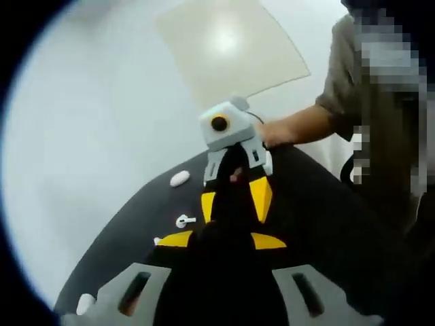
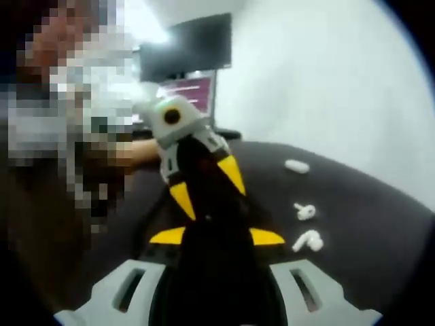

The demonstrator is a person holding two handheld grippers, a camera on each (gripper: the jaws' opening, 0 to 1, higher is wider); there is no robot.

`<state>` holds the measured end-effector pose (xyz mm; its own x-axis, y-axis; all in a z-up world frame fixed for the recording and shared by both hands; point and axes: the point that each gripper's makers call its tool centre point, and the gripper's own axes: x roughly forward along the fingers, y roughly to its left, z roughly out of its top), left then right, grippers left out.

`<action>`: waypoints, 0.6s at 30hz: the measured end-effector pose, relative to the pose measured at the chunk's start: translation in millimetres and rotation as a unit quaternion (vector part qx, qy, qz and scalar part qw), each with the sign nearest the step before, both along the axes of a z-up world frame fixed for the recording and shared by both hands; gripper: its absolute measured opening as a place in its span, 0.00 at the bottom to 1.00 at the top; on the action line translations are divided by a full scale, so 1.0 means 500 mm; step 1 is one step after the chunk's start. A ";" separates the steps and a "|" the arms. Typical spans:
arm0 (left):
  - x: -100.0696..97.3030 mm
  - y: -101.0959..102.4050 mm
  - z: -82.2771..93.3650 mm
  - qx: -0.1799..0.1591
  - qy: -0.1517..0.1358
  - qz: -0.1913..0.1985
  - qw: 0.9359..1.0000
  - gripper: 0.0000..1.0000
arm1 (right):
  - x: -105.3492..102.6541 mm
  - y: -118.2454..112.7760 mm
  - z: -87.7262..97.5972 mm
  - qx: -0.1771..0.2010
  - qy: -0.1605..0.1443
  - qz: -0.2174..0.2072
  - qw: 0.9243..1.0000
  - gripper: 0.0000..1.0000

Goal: Pick up three earphones and place each one into its charging case using tactile feedback, ensure that each earphone is properly inserted and securely positioned inside the case.

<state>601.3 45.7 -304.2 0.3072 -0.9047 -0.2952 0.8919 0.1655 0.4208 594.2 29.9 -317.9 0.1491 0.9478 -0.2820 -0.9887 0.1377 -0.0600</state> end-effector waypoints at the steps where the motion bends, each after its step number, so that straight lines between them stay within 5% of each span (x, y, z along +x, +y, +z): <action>1: 0.001 0.001 0.001 -0.001 0.004 0.001 1.000 0.29 | 0.001 0.000 0.000 0.000 0.000 -0.002 1.000 0.35; 5: 0.001 0.014 0.013 -0.006 0.012 0.003 1.000 0.32 | 0.006 -0.002 0.001 0.001 0.001 -0.007 1.000 0.35; 7: -0.006 0.018 0.032 -0.042 0.051 -0.006 0.998 0.32 | 0.008 -0.003 0.003 0.003 0.002 -0.012 1.000 0.36; 10: 0.001 0.030 0.082 -0.102 0.060 0.000 0.993 0.33 | 0.009 -0.003 0.007 0.007 0.006 -0.015 1.000 0.38; 13: 0.034 0.067 0.116 -0.155 0.082 0.043 0.984 0.31 | 0.020 -0.004 0.009 0.013 0.022 -0.030 0.999 0.40; 16: 0.085 0.116 0.118 -0.171 0.112 0.117 0.972 0.18 | 0.024 -0.002 0.007 0.010 0.032 -0.036 0.999 0.41; 18: 0.120 0.147 0.124 -0.203 0.131 0.163 0.957 0.12 | 0.020 0.005 0.006 0.003 0.034 -0.037 0.999 0.43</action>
<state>661.3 119.4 -242.3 0.5565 -0.8297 -0.0442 0.8308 0.5556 0.0323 604.1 32.4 -315.1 0.1998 0.9365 -0.2882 -0.9775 0.2108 0.0074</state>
